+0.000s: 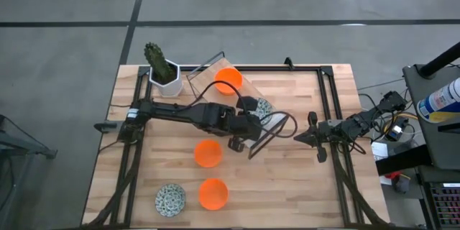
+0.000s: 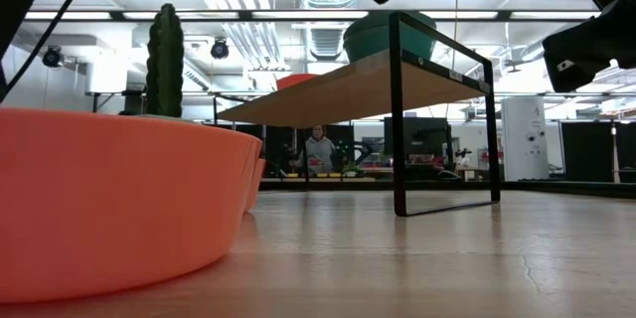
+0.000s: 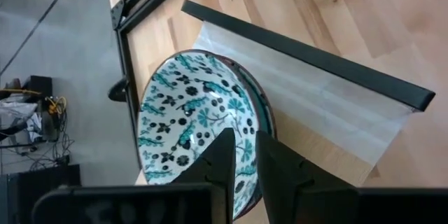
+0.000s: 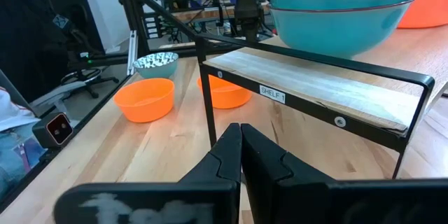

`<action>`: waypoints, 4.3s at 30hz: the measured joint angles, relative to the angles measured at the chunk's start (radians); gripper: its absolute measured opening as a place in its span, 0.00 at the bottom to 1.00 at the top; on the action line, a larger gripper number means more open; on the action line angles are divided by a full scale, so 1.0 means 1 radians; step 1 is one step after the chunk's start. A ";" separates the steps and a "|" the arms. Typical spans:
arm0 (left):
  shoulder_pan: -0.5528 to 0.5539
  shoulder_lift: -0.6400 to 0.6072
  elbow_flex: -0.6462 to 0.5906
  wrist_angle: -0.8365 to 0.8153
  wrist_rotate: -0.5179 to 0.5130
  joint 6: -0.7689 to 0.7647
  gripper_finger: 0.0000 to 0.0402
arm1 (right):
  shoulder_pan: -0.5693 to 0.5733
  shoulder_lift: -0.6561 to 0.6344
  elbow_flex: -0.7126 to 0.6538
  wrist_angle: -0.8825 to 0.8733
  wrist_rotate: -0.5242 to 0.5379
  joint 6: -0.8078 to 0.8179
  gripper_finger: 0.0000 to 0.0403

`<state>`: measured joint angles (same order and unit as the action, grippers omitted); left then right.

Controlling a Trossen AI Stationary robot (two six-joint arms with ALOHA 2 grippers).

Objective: Pick & Place Mini bowls
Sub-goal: Stack the white patterned bowl on the white patterned bowl on the shelf

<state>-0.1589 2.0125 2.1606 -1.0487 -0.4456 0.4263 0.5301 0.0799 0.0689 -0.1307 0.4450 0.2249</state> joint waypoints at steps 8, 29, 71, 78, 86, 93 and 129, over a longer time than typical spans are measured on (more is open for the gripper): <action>-0.001 -0.001 0.003 -0.026 -0.103 0.008 0.13 | 0.000 0.000 0.000 0.000 0.000 0.000 0.02; -0.173 -0.156 -0.166 -0.516 0.288 -0.722 0.13 | 0.000 0.001 0.000 0.000 0.000 0.000 0.02; -0.767 -0.254 -0.694 0.105 0.393 -1.711 0.30 | 0.000 0.001 0.000 0.000 0.000 0.000 0.02; -0.802 -0.208 -0.694 0.105 0.348 -1.722 0.30 | 0.000 0.002 0.000 0.000 0.000 0.000 0.02; -0.813 -0.162 -0.694 0.103 0.338 -1.719 0.30 | 0.000 0.002 0.000 0.000 0.000 0.000 0.02; -0.814 -0.142 -0.696 0.061 0.319 -1.710 0.30 | 0.000 0.001 0.000 0.000 0.000 0.000 0.02; -0.808 -0.145 -0.723 -0.065 0.277 -1.653 0.01 | 0.000 0.002 0.000 0.000 0.000 0.000 0.02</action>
<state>-0.9673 1.8671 1.4372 -1.1141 -0.1682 -1.2268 0.5297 0.0814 0.0689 -0.1307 0.4450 0.2249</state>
